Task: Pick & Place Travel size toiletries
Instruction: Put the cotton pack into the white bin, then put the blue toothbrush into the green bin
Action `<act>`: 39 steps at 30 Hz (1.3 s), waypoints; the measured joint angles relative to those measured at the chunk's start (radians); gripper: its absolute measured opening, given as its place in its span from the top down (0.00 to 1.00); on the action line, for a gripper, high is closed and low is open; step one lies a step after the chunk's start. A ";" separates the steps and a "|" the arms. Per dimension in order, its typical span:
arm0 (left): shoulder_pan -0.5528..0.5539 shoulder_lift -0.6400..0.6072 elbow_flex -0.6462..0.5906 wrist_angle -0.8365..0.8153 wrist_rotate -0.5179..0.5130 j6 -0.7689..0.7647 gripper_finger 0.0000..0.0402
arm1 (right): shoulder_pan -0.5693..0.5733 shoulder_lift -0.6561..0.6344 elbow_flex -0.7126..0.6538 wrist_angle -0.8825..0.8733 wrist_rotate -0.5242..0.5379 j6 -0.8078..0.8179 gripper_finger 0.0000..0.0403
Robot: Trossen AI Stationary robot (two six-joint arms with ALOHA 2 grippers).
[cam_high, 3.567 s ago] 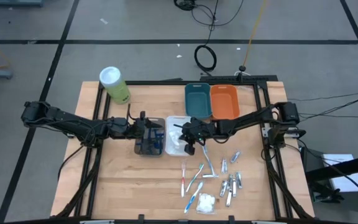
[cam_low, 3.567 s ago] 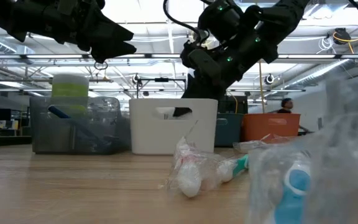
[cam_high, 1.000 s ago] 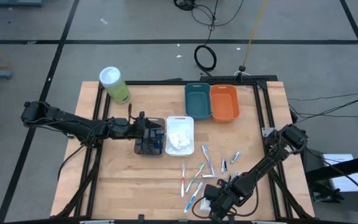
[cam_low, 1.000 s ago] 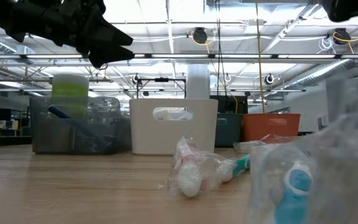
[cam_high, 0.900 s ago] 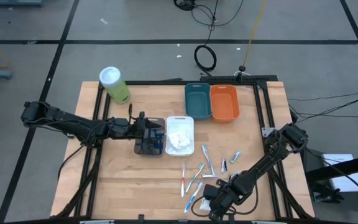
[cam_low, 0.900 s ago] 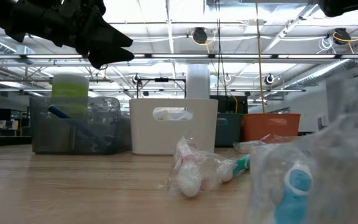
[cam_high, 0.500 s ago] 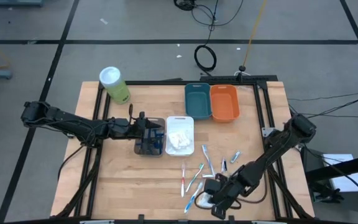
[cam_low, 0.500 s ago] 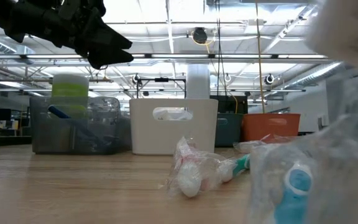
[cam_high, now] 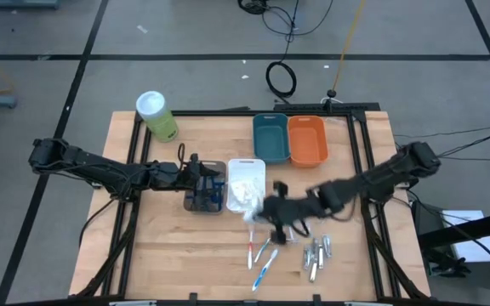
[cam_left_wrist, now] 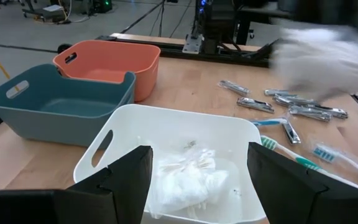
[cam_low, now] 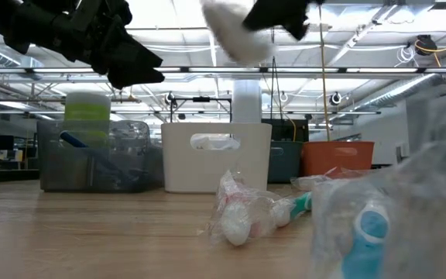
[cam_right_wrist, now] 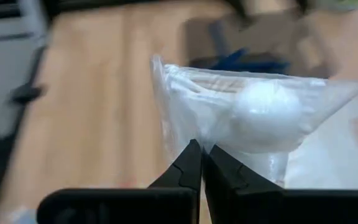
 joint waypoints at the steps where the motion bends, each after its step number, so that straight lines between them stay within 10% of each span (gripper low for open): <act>1: 0.000 0.000 0.000 0.000 0.000 0.000 0.35 | -0.035 0.006 0.000 0.014 0.000 -0.027 1.00; 13: 0.000 0.000 0.000 -0.019 0.000 -0.001 0.35 | -0.305 0.103 0.000 0.032 -0.090 -0.089 0.93; 26: 0.000 0.000 0.000 -0.024 0.000 -0.002 0.35 | -0.300 0.098 0.000 0.088 -0.141 -0.123 0.46; 39: 0.000 0.000 0.000 -0.060 0.000 -0.028 0.35 | -0.098 0.071 0.000 -0.294 -0.283 0.271 0.49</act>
